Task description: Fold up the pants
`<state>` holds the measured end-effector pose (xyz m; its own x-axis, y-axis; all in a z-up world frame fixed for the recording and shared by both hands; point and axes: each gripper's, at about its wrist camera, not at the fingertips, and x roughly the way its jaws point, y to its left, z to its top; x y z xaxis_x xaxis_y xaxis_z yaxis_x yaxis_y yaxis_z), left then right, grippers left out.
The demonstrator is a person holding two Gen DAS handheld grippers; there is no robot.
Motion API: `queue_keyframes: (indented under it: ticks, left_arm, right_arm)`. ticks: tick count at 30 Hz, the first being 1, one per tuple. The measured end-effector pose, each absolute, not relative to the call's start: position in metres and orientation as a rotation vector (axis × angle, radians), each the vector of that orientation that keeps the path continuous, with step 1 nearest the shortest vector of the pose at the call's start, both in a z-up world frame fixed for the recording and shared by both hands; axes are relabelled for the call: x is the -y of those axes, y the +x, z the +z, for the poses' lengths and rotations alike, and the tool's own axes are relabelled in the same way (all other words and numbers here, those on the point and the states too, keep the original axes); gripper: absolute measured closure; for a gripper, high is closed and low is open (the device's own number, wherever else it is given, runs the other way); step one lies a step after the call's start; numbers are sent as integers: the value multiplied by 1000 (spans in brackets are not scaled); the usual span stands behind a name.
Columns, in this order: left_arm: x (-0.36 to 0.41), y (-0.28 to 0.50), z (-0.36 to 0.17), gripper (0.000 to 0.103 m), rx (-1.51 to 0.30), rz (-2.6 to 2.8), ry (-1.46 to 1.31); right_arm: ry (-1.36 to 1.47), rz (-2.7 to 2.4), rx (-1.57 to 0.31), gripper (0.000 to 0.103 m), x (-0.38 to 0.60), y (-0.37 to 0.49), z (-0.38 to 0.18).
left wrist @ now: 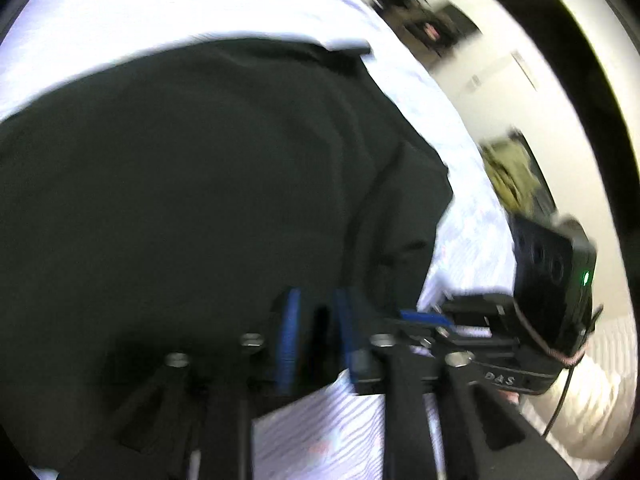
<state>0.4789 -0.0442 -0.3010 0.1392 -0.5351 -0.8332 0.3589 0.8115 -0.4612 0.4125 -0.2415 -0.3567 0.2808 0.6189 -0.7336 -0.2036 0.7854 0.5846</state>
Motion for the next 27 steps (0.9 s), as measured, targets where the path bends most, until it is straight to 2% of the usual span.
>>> queue_keyframes:
  ticks: [1, 2, 7, 9, 13, 16, 23, 25, 27]
  left_arm:
    - [25, 467, -292, 50, -1226, -584, -193]
    - [8, 457, -284, 47, -1185, -518, -216]
    - [-66, 416, -271, 45, -1125, -196, -296]
    - [-88, 405, -267, 40, -1097, -88, -256]
    - [-117, 412, -262, 36, -1027, 18, -129]
    - [-136, 437, -270, 33, -1002, 17, -103]
    - [-148, 496, -318, 36, -1096, -1, -156]
    - [-146, 505, -326, 62, -1117, 10, -142]
    - [-143, 509, -323, 64, -1107, 25, -118]
  right_arm:
    - [441, 566, -1166, 96, 241, 404, -355]
    - [462, 540, -1174, 96, 238, 394, -352]
    - [416, 355, -1201, 96, 220, 370, -354]
    - [401, 295, -1213, 96, 212, 366, -351]
    - [172, 225, -1205, 96, 182, 373, -342]
    - [100, 171, -1235, 97, 170, 384, -340]
    - [73, 54, -1284, 96, 160, 400, -346]
    - [69, 48, -1295, 96, 159, 405, -347]
    - [69, 49, -1308, 96, 158, 409, -347]
